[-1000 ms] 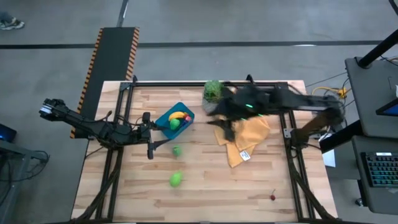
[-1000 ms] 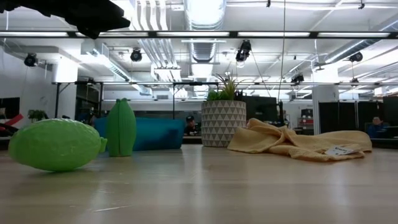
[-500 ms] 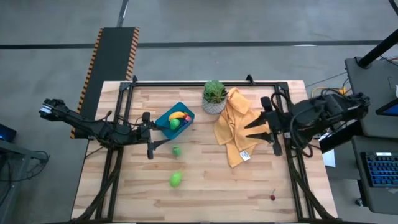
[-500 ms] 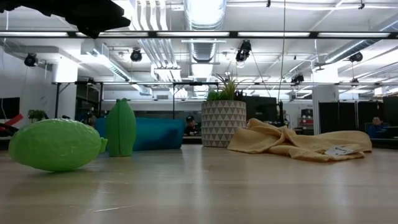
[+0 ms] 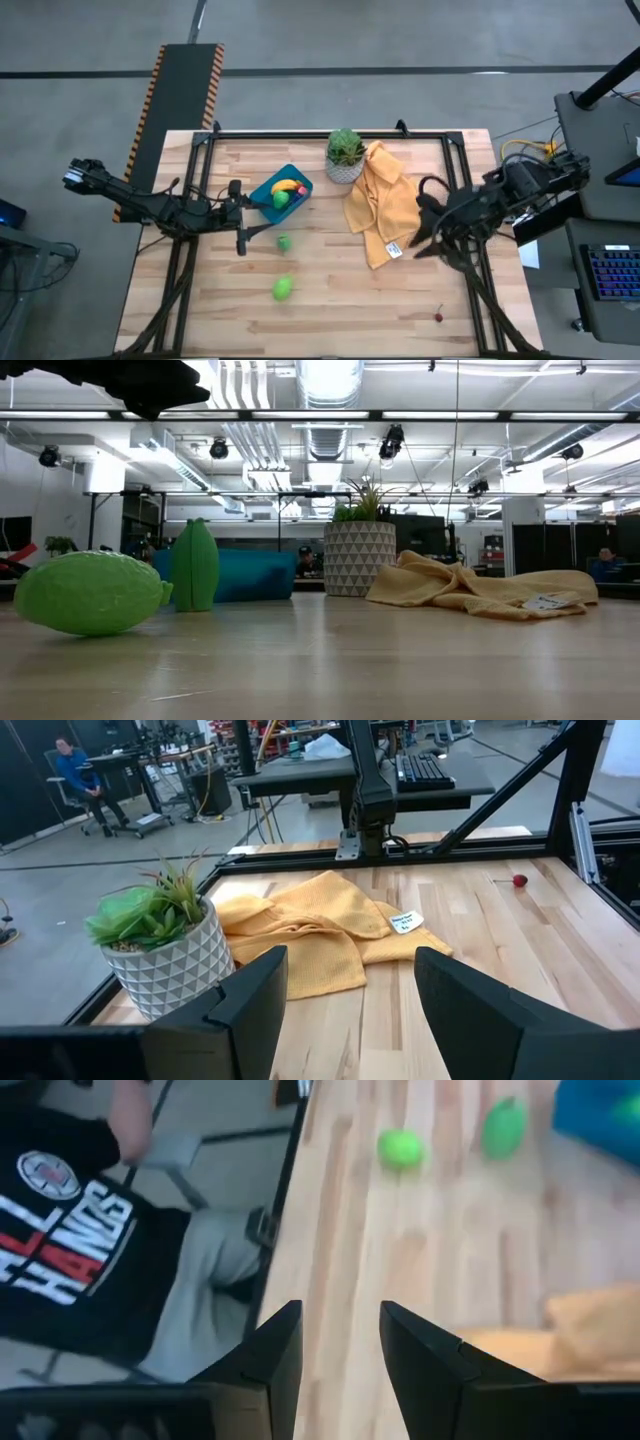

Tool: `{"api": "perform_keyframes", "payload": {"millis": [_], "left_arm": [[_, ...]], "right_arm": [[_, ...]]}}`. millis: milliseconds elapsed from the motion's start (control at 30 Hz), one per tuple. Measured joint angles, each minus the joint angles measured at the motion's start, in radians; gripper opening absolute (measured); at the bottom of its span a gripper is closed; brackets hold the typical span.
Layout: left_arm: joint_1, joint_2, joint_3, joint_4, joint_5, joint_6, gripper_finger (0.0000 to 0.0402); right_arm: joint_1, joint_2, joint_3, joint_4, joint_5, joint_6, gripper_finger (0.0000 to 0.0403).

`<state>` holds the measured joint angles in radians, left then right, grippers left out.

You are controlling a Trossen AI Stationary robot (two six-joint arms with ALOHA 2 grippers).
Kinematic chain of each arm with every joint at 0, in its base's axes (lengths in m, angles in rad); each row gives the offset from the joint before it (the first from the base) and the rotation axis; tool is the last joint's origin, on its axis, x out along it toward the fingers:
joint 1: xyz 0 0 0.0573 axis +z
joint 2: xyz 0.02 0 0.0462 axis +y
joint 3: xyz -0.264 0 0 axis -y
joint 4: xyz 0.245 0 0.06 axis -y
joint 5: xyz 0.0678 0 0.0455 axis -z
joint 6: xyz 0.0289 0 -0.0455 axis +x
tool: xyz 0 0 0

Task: Pick and placing Produce into tupperware
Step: Put the red cherry into the blue bin

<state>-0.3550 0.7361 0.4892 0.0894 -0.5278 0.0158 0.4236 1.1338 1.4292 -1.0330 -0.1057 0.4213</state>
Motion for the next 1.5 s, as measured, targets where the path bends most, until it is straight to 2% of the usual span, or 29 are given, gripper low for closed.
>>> {"api": "perform_keyframes", "payload": {"millis": [200, 400, 733, 900, 1133, 1233, 1367, 1500], "left_arm": [[0.0, 0.0, -0.001, -0.001, 0.0, -0.003, 0.0206], [0.0, 0.003, -0.002, -0.001, 0.0, -0.011, 0.0206], [0.0, 0.003, -0.005, -0.001, 0.001, -0.036, 0.0206], [0.0, 0.003, -0.005, -0.001, 0.0, -0.036, 0.0206], [0.0, 0.003, -0.005, 0.0, 0.001, -0.036, 0.0206], [0.0, 0.003, -0.005, 0.008, 0.0, -0.036, 0.0206], [0.0, 0.003, -0.004, 0.008, 0.0, -0.035, 0.0206], [0.0, 0.003, -0.004, 0.008, 0.0, -0.029, 0.0206]], "right_arm": [[0.12, 0.033, -0.065, -0.019, -0.007, 0.203, 0.0127], [0.271, 0.066, -0.122, -0.013, 0.008, 0.536, 0.0127], [0.52, 0.177, -0.158, -0.01, 0.171, 1.079, 0.0127], [0.593, 0.253, -0.158, -0.009, 0.222, 1.328, 0.0127], [0.637, 0.387, -0.158, -0.011, 0.229, 1.65, 0.0127], [0.641, 0.438, -0.158, -0.015, 0.188, 1.738, 0.0127], [0.641, 0.506, -0.158, -0.003, 0.098, 1.753, 0.013], [0.641, 0.548, -0.158, 0.037, 0.04, 1.755, 0.0158]]}}
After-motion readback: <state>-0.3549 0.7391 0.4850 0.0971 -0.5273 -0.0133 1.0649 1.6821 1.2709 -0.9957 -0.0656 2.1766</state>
